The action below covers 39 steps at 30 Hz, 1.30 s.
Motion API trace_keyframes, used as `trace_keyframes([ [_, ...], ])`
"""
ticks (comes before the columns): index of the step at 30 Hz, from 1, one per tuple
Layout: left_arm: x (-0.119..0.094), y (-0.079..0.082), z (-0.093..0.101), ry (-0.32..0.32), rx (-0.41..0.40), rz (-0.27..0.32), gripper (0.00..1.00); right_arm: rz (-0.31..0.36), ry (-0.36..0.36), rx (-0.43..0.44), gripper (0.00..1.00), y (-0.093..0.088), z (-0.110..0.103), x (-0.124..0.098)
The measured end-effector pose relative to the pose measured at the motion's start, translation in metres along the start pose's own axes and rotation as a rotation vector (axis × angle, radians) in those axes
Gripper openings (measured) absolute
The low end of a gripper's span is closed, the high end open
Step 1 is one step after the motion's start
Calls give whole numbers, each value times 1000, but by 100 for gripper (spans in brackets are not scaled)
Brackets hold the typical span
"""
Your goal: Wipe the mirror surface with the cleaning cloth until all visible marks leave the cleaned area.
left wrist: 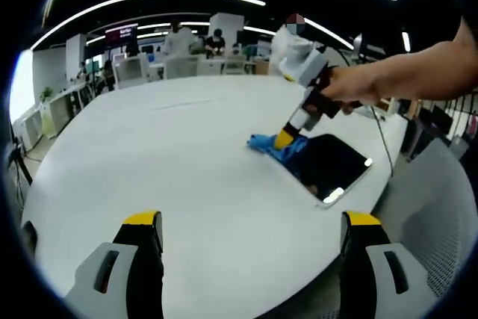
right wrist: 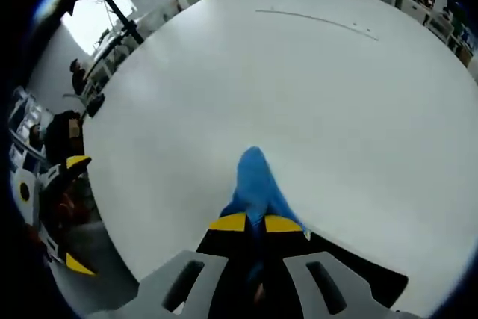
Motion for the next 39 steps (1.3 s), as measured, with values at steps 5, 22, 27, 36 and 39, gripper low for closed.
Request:
trace_keyframes([
  [5, 0, -1, 0, 5, -2, -5, 99, 0, -9, -7, 0, -7, 5, -7],
  [22, 0, -1, 0, 2, 7, -11, 99, 19, -98, -4, 1, -20, 29, -17],
  [27, 0, -1, 0, 1, 6, -13, 99, 47, -107, 16, 0, -28, 24, -16],
  [36, 1, 0, 1, 2, 11, -14, 99, 64, -130, -33, 0, -57, 2, -20],
  [39, 1, 0, 1, -1, 15, -14, 99, 69, -113, -22, 0, -68, -4, -23],
])
Point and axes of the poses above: the point that each gripper's makers call its tool centre point, and the gripper's own axes: x roughly forward along the fingers, z roughly to its right, y roughly out of its top, the point moved 7 cm from there along -x, roughly backward along the fingers, and after that the axes turned 1 degree about -z, right-handed, at the moved point
